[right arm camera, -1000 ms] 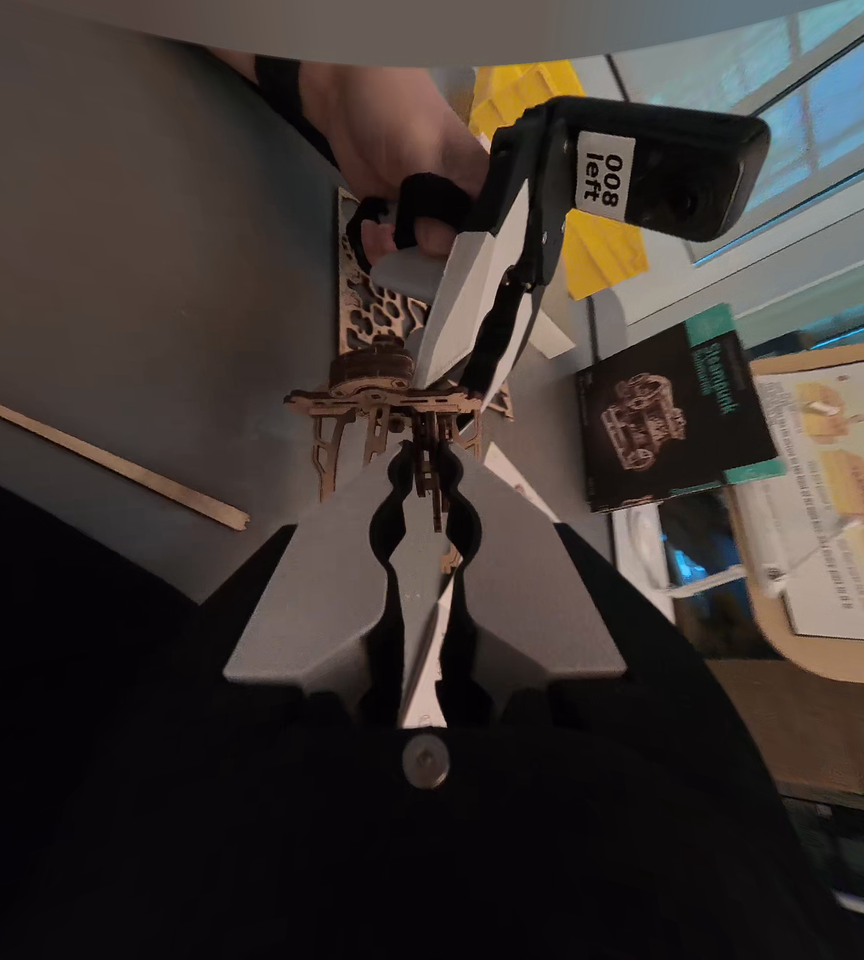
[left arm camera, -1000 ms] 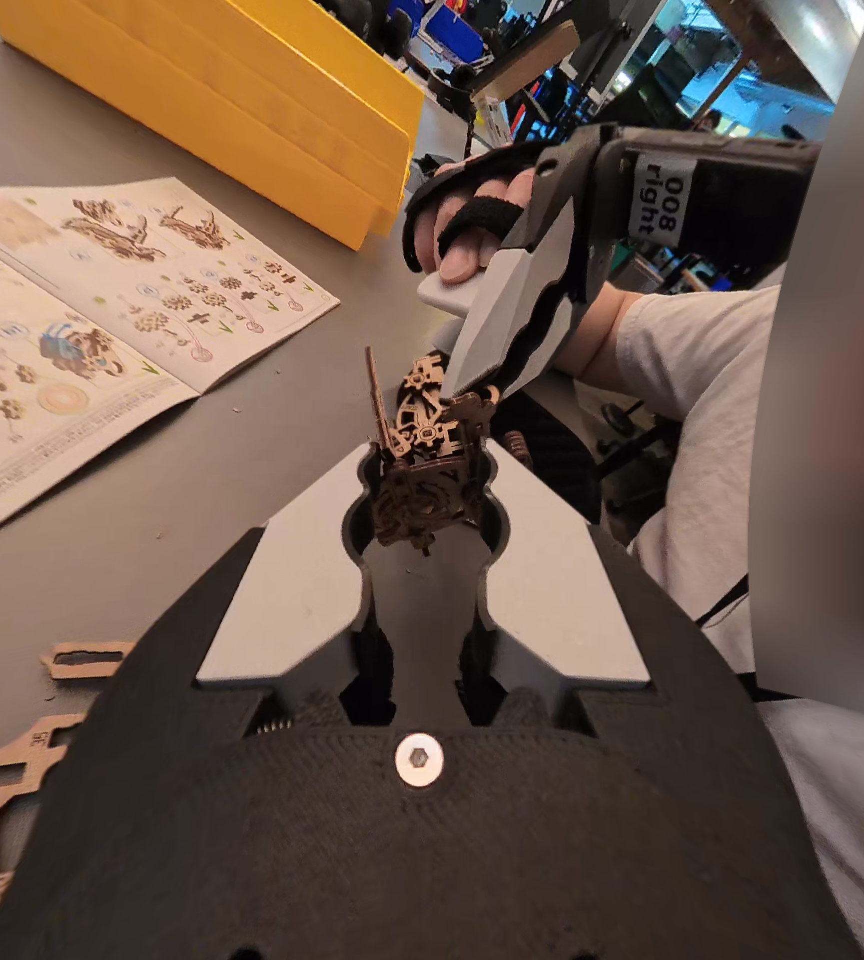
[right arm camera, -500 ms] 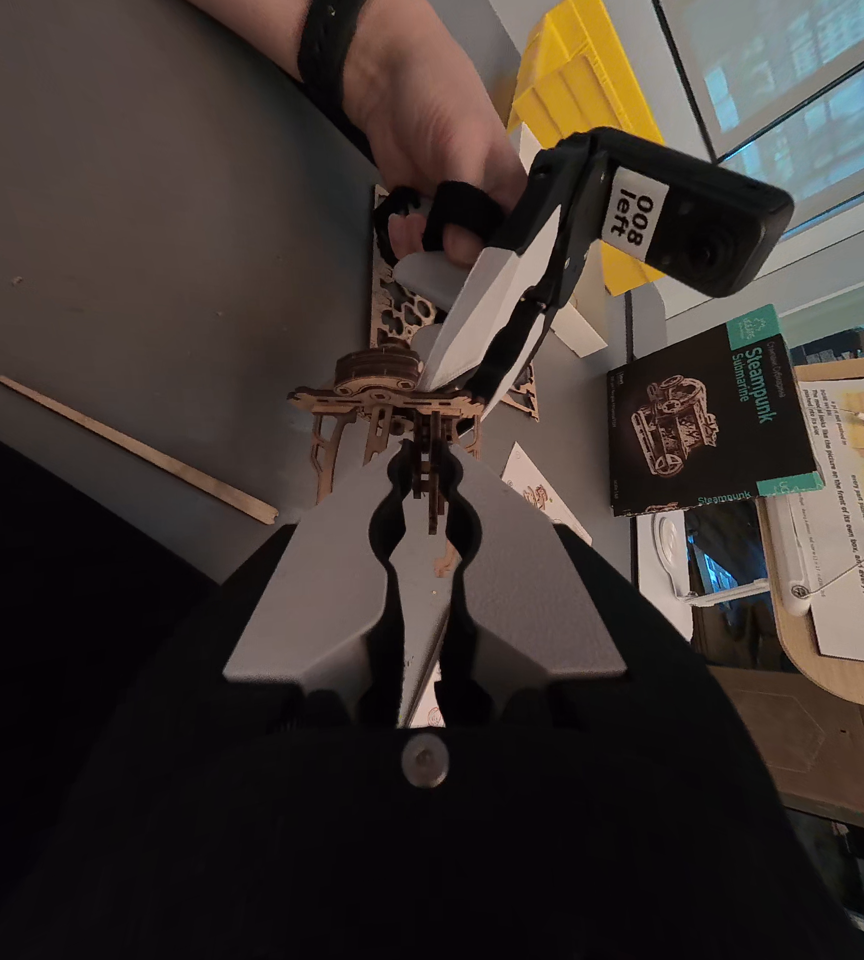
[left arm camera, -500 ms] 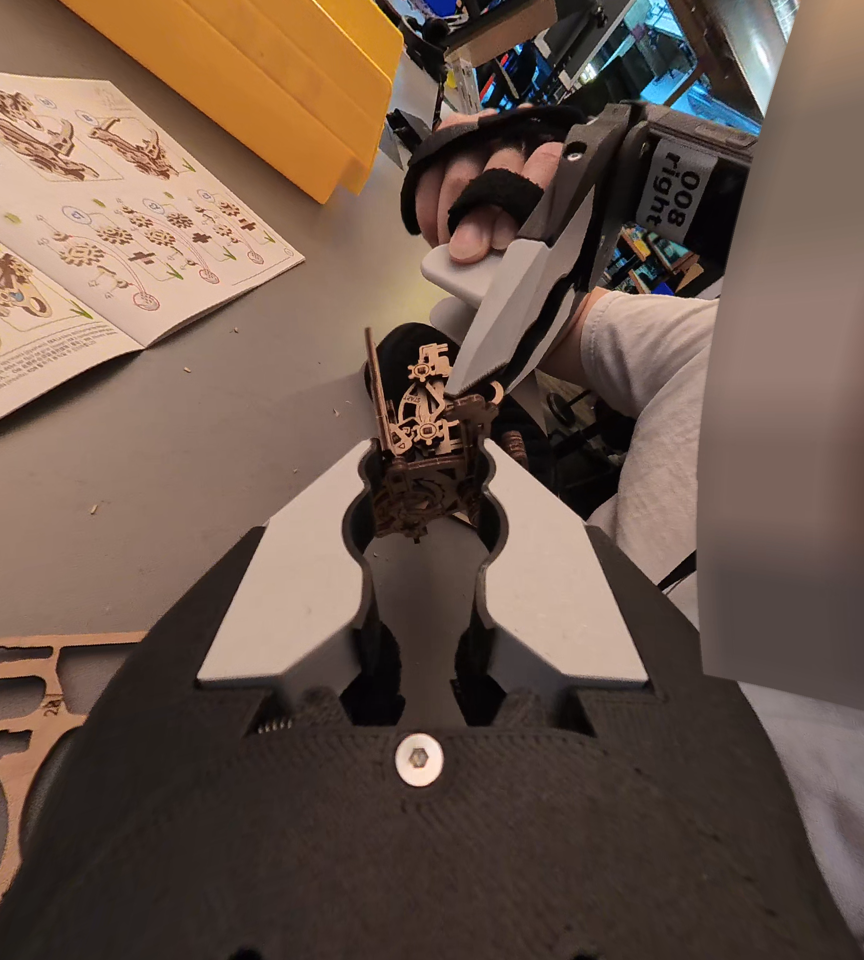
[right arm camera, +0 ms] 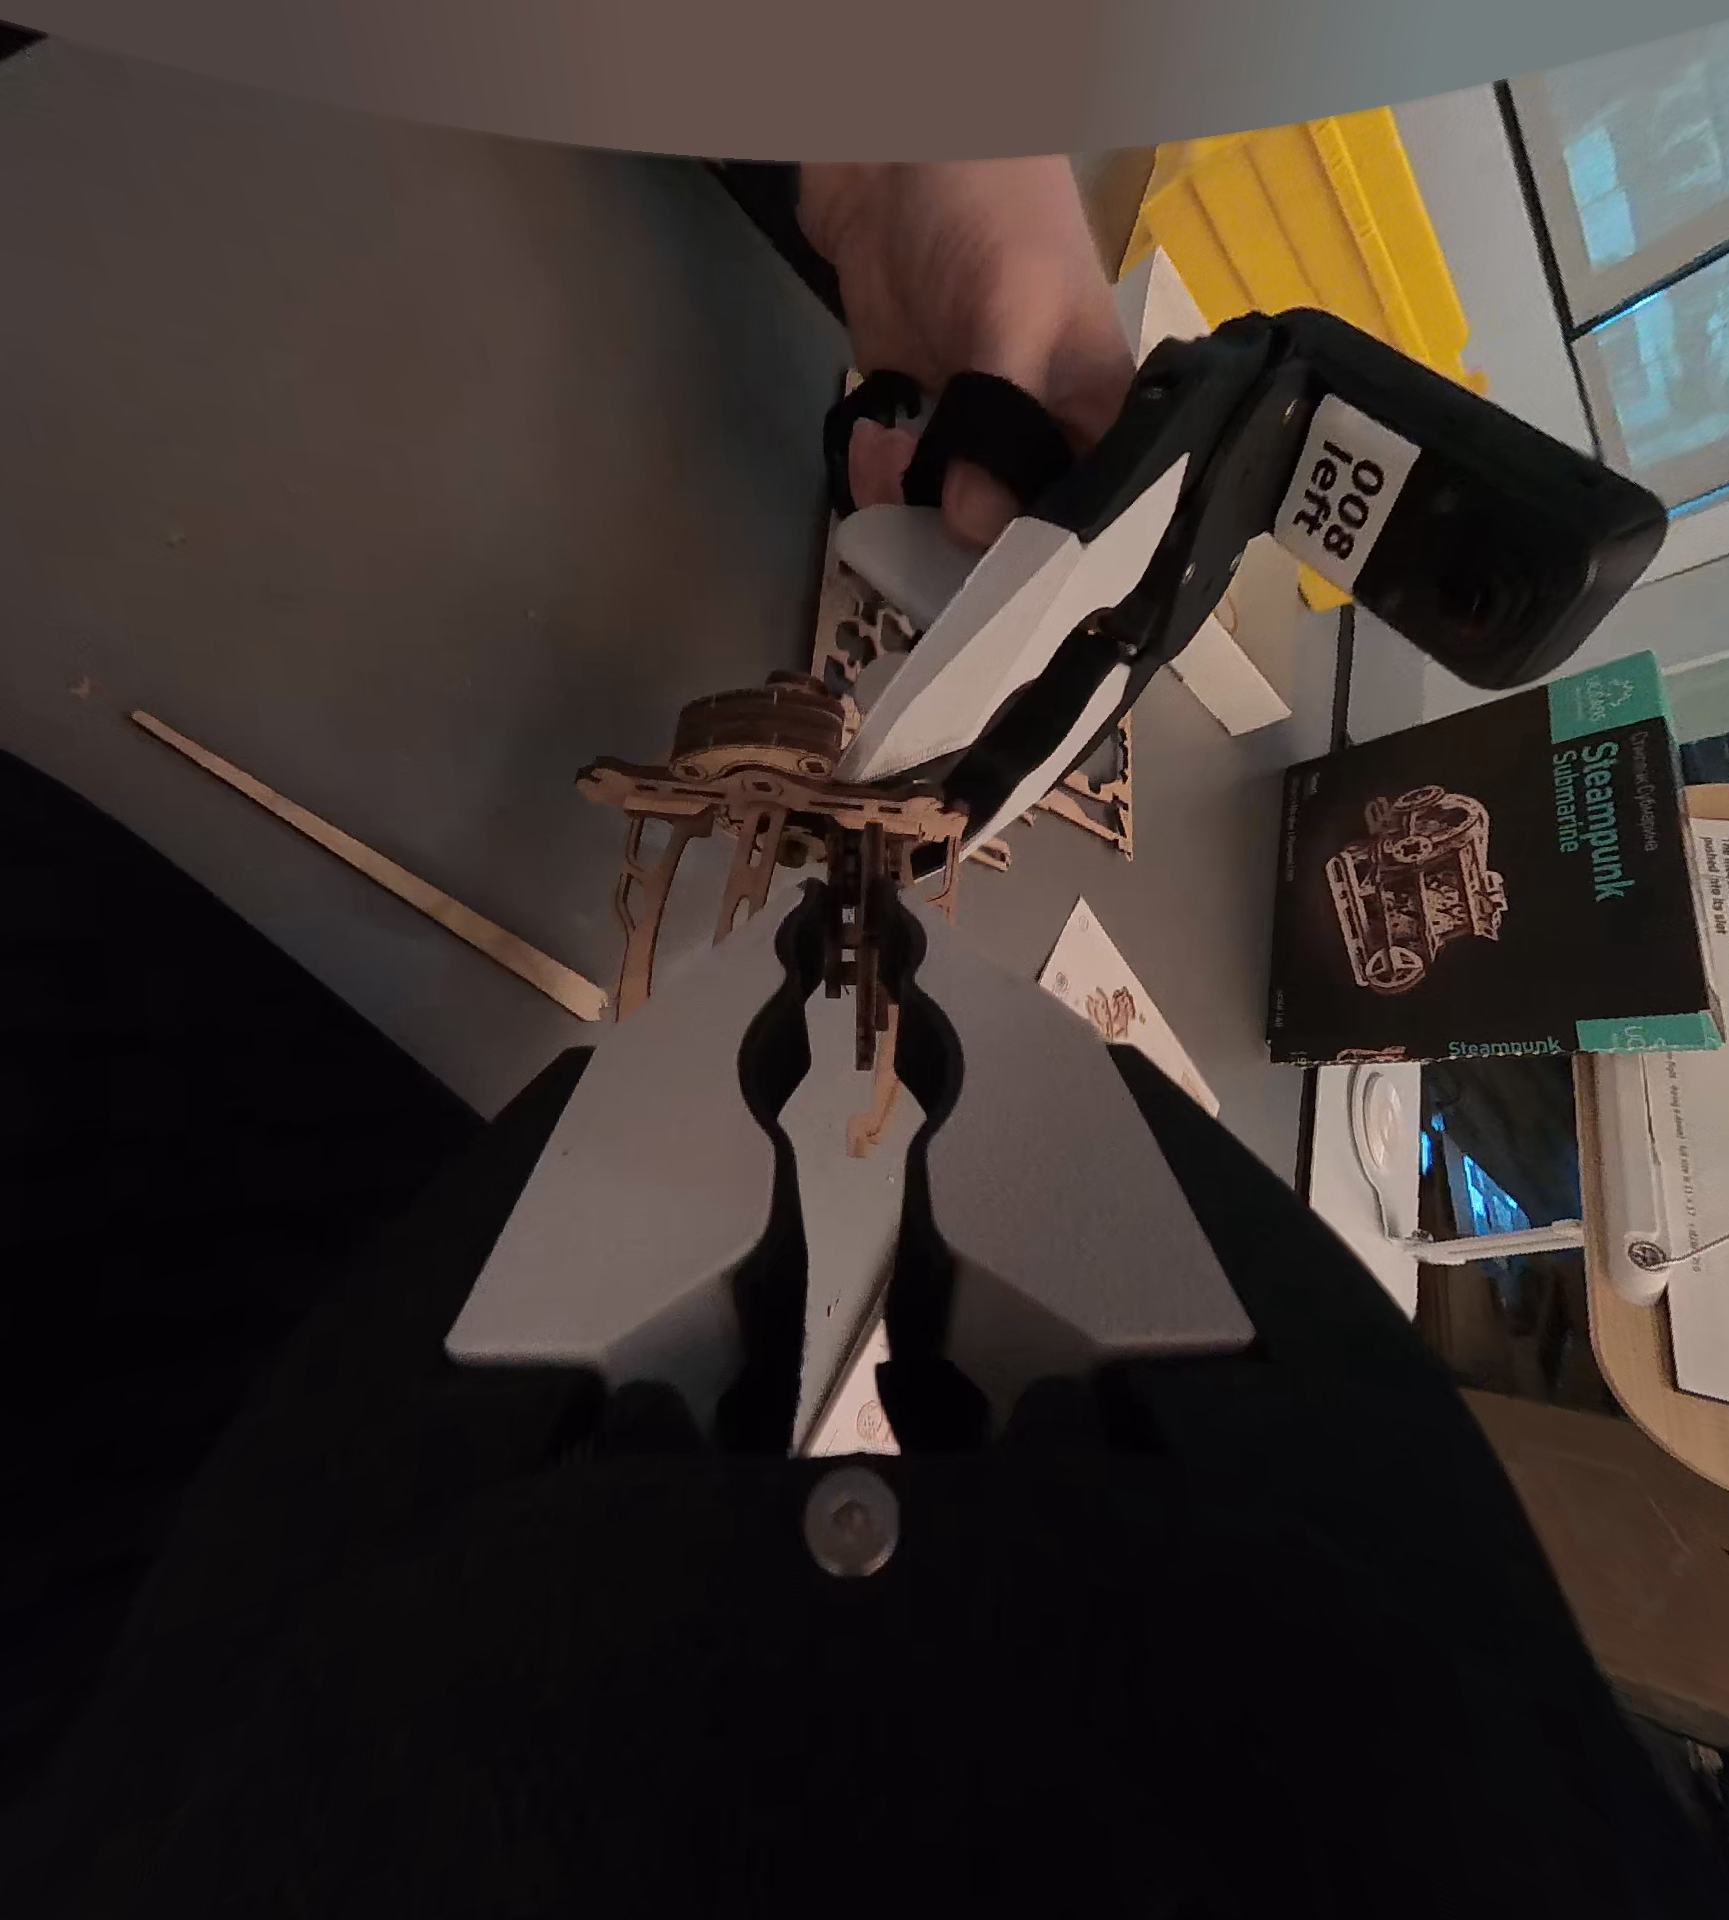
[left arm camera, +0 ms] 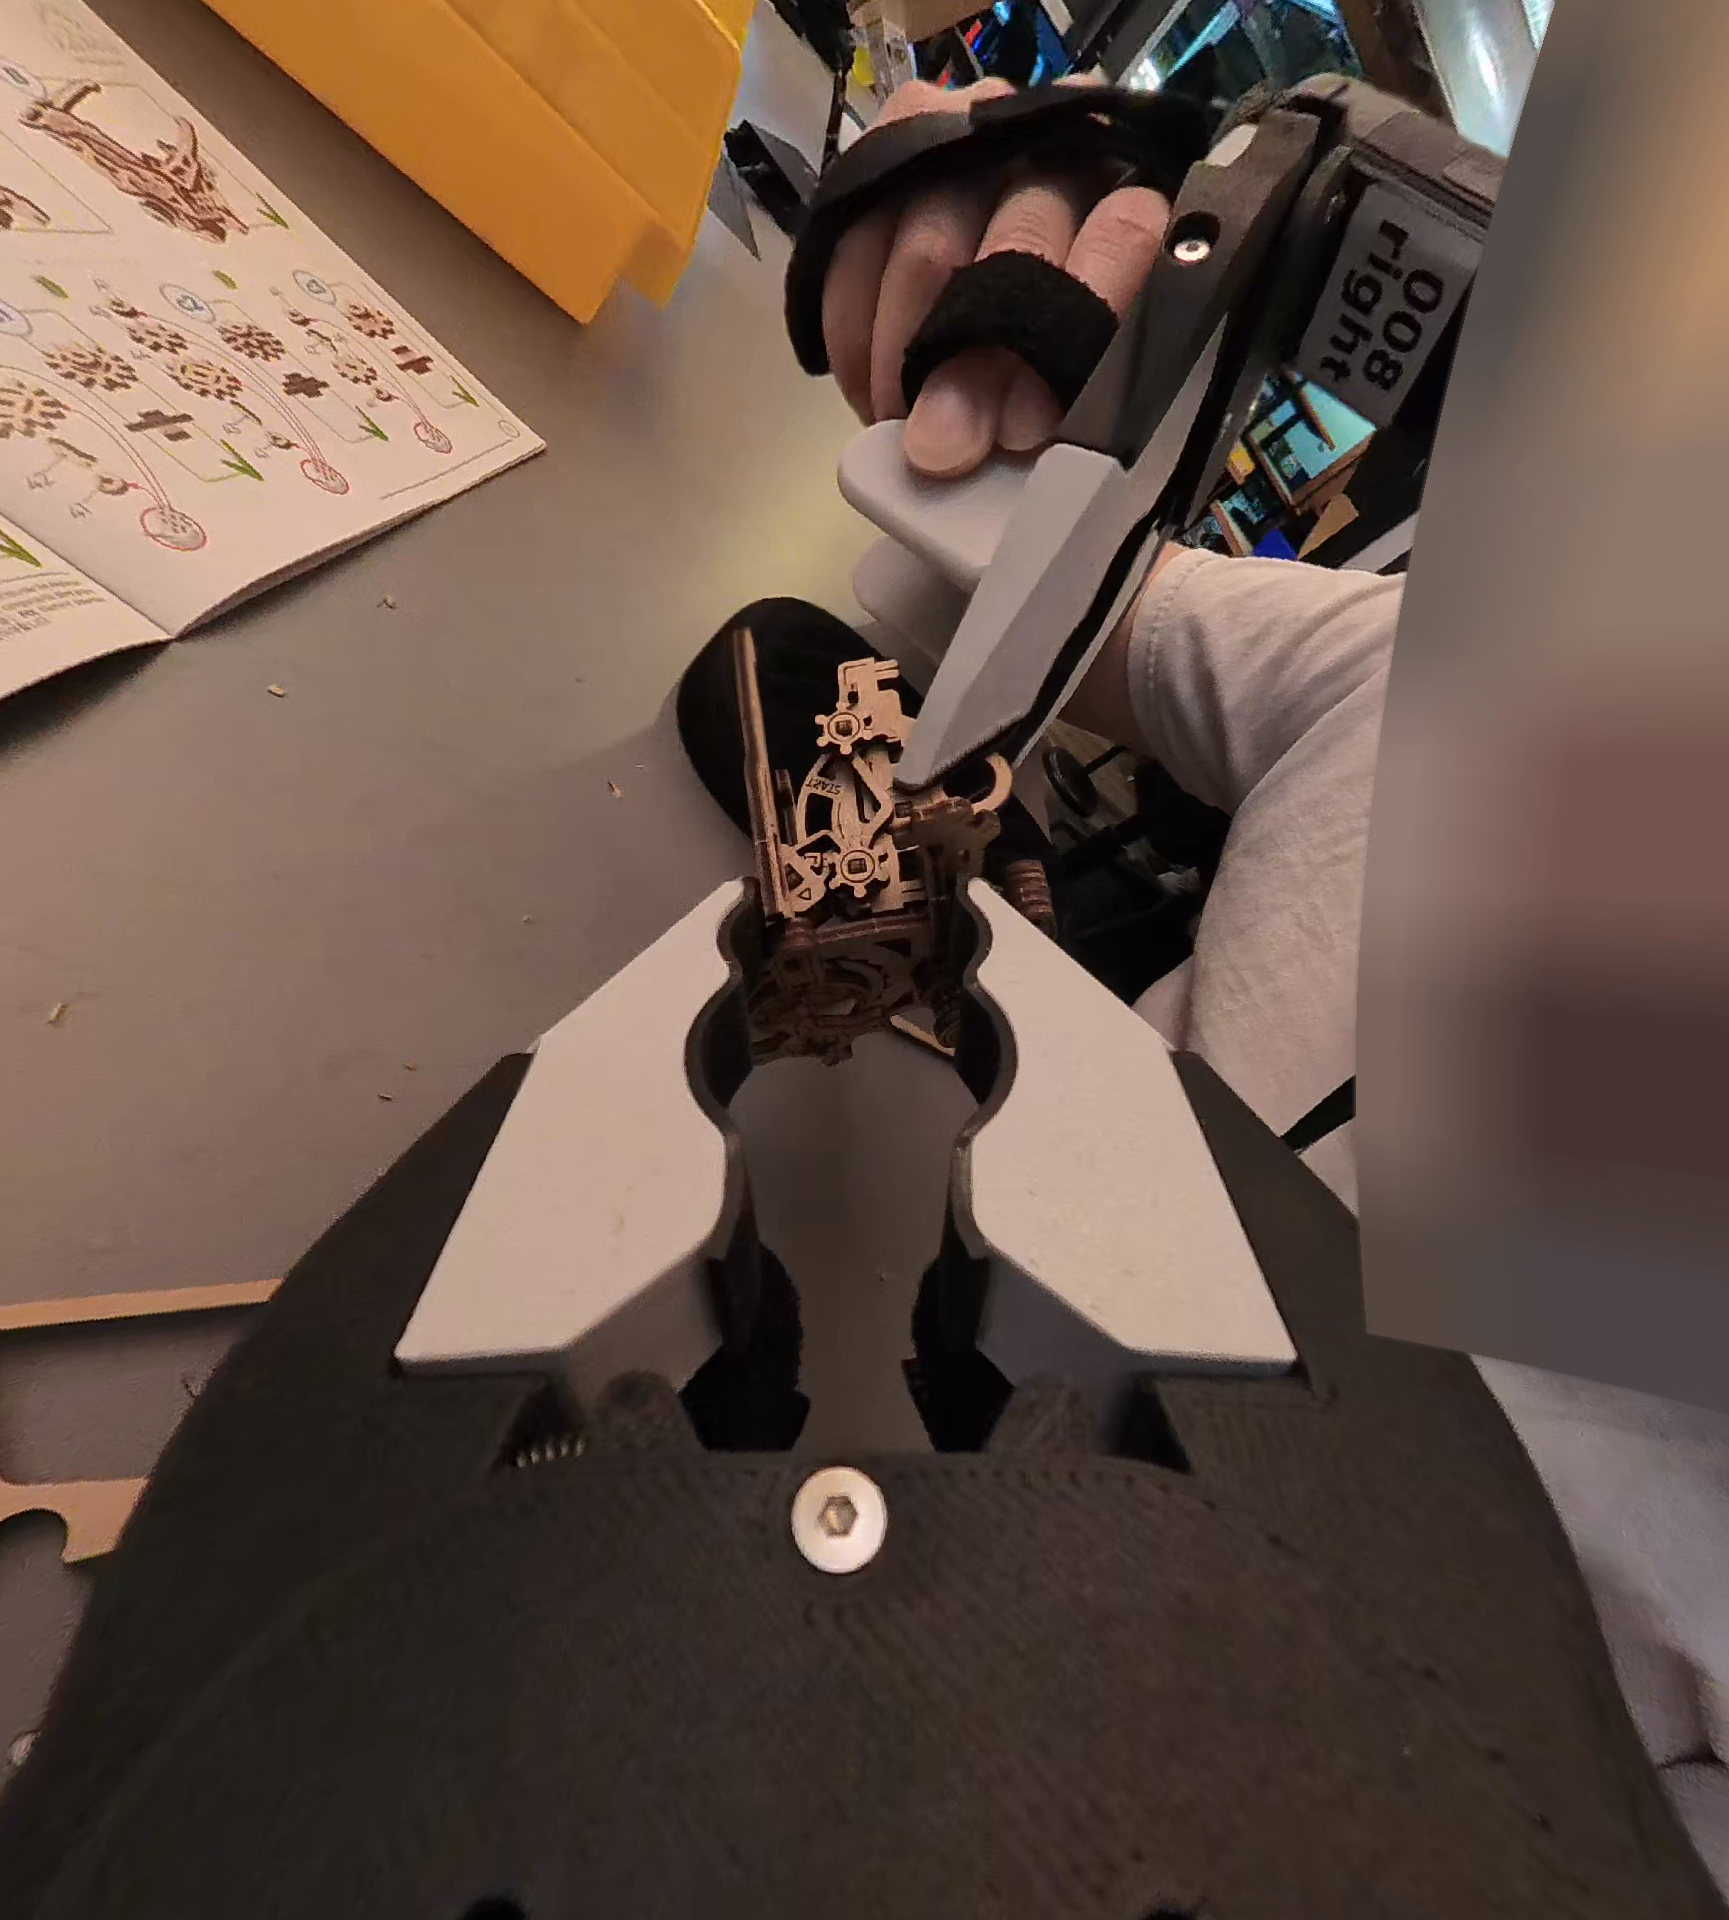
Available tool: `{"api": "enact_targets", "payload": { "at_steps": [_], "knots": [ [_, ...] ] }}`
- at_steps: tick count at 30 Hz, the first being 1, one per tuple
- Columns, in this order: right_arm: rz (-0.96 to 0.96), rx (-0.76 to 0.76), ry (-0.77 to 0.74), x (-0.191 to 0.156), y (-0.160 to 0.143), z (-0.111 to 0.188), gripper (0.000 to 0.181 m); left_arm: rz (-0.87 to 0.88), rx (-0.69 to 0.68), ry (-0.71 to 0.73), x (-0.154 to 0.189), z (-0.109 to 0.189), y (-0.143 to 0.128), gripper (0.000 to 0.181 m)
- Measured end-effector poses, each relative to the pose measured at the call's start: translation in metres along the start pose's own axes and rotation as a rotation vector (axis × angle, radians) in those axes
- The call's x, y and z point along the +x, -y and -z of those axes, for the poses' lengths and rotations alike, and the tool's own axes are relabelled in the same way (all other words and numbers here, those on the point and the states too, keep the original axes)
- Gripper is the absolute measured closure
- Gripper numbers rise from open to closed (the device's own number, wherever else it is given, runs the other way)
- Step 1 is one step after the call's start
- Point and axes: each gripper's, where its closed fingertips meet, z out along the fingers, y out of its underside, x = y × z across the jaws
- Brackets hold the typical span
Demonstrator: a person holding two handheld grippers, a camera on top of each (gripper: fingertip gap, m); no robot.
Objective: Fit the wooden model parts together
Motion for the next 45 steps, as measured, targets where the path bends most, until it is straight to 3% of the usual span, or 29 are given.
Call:
{"api": "enact_targets", "payload": {
  "at_steps": [6,12,22,37,45],
  "knots": [
    [-0.049,0.090,-0.081,0.014,0.005,0.004,0.168,0.056,0.083,-0.060,0.004,0.003,0.011,0.148],
    [-0.039,0.071,-0.101,0.015,0.006,0.001,0.164,0.076,0.095,-0.100,0.008,0.002,0.012,0.147],
    [-0.088,0.037,-0.040,0.009,0.002,-0.004,0.170,0.078,0.079,-0.089,0.004,0.000,0.009,0.148],
    [-0.115,0.022,-0.031,0.011,-0.001,-0.004,0.160,0.084,0.068,-0.100,0.005,-0.002,0.007,0.147],
    [-0.187,-0.004,0.020,0.005,-0.003,-0.007,0.171,0.074,0.066,-0.088,0.005,-0.001,0.007,0.147]
  ]
}}
